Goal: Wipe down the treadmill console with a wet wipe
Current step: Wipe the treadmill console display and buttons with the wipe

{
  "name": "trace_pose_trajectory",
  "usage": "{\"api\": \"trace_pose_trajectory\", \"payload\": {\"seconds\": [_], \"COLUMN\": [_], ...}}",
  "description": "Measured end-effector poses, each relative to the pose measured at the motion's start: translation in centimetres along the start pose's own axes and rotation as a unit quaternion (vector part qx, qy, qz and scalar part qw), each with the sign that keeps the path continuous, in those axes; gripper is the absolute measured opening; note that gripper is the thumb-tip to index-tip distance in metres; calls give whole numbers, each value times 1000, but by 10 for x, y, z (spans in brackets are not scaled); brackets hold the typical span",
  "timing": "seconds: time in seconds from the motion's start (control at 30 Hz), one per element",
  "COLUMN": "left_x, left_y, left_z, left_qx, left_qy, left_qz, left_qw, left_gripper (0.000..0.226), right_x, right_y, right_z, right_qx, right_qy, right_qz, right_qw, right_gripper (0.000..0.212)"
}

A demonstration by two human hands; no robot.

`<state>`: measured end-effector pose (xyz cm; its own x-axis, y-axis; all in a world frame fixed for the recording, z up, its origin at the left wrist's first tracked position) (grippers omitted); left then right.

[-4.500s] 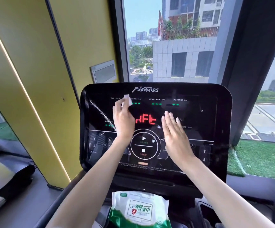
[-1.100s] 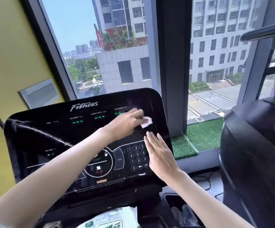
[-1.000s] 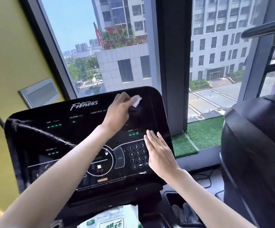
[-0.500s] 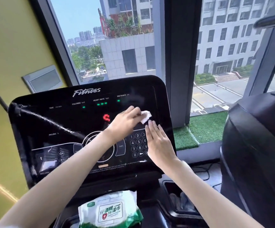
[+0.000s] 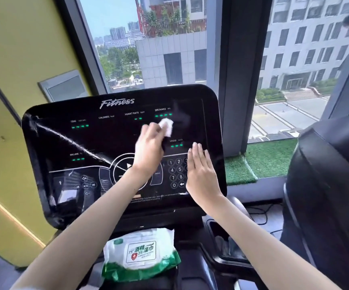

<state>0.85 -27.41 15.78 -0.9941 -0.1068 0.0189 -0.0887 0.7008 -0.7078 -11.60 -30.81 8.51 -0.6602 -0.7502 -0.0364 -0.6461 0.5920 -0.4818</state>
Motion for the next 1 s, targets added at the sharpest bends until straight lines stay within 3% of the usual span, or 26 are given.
{"api": "trace_pose_trajectory", "payload": {"seconds": [0.07, 0.1, 0.13, 0.2, 0.27, 0.3, 0.33, 0.4, 0.43, 0.47, 0.5, 0.57, 0.6, 0.63, 0.67, 0.73, 0.77, 0.8, 0.87, 0.93, 0.97, 1.0], "left_x": [25, 22, 10, -28, -46, -38, -23, 6, 5, -6, -24, -64, -72, -67, -53, -13, -7, -14, -49, -63, -52, -33], "left_y": [15, 16, 13, 8, 18, 20, 21, 31, 33, 33, 31, 35, 42, 44, 42, 48, 53, 53, 52, 58, 56, 54], "left_z": [16, 15, 10, -8, -18, -16, -9, 9, 10, 5, -2, -22, -27, -24, -18, 2, 5, 3, -7, -15, -12, -5], "left_qx": [-86, -96, -77, 20, 98, 90, 55, -57, -84, -85, -54, 56, 94, 97, 59, -50, -66, -59, 14, 87, 77, 39], "left_qy": [-36, -40, -36, 26, 89, 85, 60, 3, -12, -13, -3, 54, 79, 88, 82, 35, 7, 3, 50, 91, 88, 73], "left_qz": [173, 202, 175, -10, -184, -192, -137, 61, 117, 117, 67, -132, -204, -226, -199, -32, 44, 64, -72, -209, -197, -127], "left_qw": [980, 974, 981, 999, 974, 974, 987, 997, 989, 989, 996, 988, 971, 965, 975, 998, 997, 996, 996, 970, 973, 988], "left_gripper": [45, 46, 50, 56, 58, 58, 58, 59, 60, 61, 62, 64, 63, 59, 53, 49, 51, 52, 56, 58, 54, 48], "right_x": [-2, -3, -4, -8, -16, -21, -26, -33, -35, -35, -35, -34, -34, -35, -36, -38, -38, -37, -35, -36, -37, -38], "right_y": [1, 2, 4, 7, 7, 6, 5, 2, 2, 2, 4, 5, 5, 4, 3, 2, 2, 2, 3, 2, 2, 2], "right_z": [0, -1, -1, -1, -1, 1, 2, 4, 6, 8, 10, 12, 12, 13, 13, 15, 16, 17, 18, 18, 18, 18], "right_qx": [5, 8, 13, 21, 21, 19, 18, 20, 18, 15, 12, 13, 14, 15, 15, 14, 16, 18, 24, 30, 32, 33], "right_qy": [-20, -27, -32, -39, -44, -46, -50, -56, -54, -47, -37, -22, -20, -22, -23, -17, -11, -6, 4, 9, 6, 4], "right_qz": [9, 12, 10, -3, -22, -31, -38, -46, -49, -54, -62, -73, -75, -74, -72, -71, -72, -73, -74, -73, -72, -71], "right_qw": [1000, 1000, 999, 999, 999, 998, 998, 997, 997, 997, 997, 997, 997, 997, 997, 997, 997, 997, 997, 997, 997, 997], "right_gripper": [63, 65, 67, 68, 67, 66, 65, 64, 67, 69, 69, 67, 65, 64, 63, 61, 59, 57, 56, 56, 56, 57]}}
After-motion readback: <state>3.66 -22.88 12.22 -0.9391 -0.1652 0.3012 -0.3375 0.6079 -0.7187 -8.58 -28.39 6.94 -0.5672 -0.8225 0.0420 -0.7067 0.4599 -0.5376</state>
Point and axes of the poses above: each hand's wrist, its own y-axis away from the middle knuckle, its own z-axis out of the palm, x = y × z, the point moved 6 cm from there along -y, towards the middle knuckle, and after that the axes turned 7 degrees about -x, right-handed, at the moved point
